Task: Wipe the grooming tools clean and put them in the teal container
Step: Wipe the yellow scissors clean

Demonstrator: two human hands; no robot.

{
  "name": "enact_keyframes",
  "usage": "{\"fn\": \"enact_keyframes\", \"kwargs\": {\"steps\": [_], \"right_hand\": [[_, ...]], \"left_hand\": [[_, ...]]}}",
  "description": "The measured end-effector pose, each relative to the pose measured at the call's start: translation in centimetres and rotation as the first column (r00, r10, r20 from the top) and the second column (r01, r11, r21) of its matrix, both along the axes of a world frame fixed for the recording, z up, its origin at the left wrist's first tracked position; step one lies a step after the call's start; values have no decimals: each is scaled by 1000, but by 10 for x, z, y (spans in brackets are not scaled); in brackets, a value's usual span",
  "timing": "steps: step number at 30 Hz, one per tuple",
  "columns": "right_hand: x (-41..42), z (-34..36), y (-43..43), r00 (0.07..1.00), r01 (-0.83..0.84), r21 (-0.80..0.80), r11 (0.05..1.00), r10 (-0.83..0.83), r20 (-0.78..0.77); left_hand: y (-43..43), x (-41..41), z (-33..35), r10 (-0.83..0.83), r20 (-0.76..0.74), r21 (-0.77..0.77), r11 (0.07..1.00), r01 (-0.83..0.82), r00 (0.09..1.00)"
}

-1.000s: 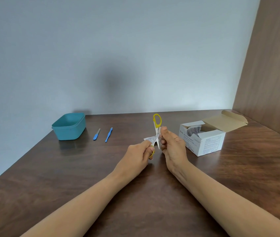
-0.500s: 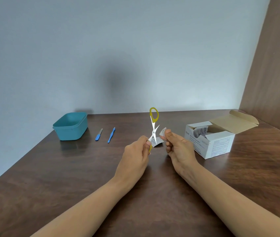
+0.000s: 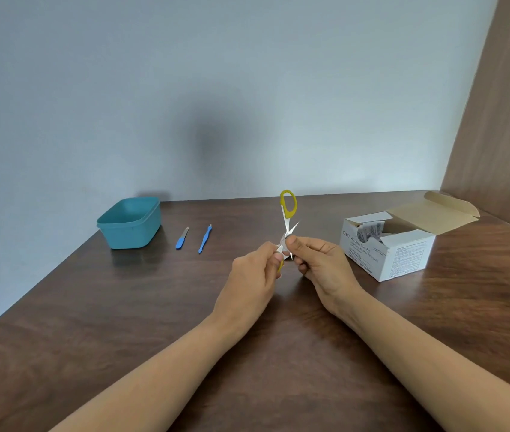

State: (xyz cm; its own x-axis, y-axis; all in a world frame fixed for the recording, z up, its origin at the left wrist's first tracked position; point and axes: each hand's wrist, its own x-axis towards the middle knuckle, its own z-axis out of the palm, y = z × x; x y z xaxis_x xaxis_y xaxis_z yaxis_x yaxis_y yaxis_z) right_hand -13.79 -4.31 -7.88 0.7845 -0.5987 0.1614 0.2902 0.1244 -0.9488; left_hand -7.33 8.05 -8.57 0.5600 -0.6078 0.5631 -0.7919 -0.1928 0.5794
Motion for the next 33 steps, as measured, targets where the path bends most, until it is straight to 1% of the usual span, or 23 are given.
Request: {"fn": "enact_keyframes", "kwargs": {"steps": [2, 5, 9, 11, 16, 19, 25, 29, 33], "right_hand": [[0, 0, 1, 1000, 23, -68, 997, -22, 7], [1, 0, 5, 998, 69, -214, 974, -65, 25], [0, 0, 6, 993, 112, -277, 954, -98, 64], [0, -1, 5, 993, 114, -278, 954, -100, 63], [-1, 1, 5, 998, 60, -171, 983, -57, 23], [-1, 1, 3, 999, 43, -152, 987, -41, 13], [2, -2, 2, 995, 96, -246, 964, -100, -5], [0, 0, 3, 999, 36, -279, 960, -43, -20], [-4, 4, 6, 999, -9, -288, 958, -3, -41]], "left_hand": [[0, -1, 1, -14, 5, 2, 1000, 14, 1000], [-1, -1, 1, -27, 19, 7, 1000, 27, 999], [-2, -5, 0, -66, 35, 8, 998, 66, 997], [-2, -6, 1, -66, 18, 24, 998, 65, 998], [-1, -3, 2, -23, -25, 21, 999, 24, 999], [-1, -4, 1, -12, -37, 20, 1000, 13, 999], [-1, -4, 2, -13, -36, 2, 1000, 13, 999], [-2, -2, 1, 40, -49, 8, 999, -40, 998], [-2, 2, 3, 94, -99, -31, 995, -97, 991]]}}
